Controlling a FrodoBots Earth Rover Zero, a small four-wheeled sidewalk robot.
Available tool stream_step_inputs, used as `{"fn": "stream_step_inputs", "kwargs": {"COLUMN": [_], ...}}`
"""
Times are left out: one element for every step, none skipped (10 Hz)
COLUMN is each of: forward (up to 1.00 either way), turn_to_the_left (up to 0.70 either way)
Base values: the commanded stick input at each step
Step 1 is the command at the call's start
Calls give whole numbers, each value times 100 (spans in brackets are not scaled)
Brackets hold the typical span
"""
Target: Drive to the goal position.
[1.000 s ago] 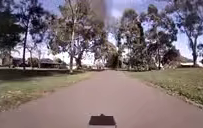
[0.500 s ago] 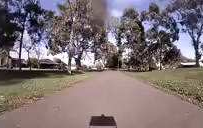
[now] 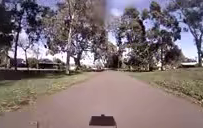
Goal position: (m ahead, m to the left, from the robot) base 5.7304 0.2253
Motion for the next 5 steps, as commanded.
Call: {"fn": "stream_step_inputs", "kwargs": {"forward": [100,100,100,100,100], "turn_to_the_left": [-40,0,0,0,0]}}
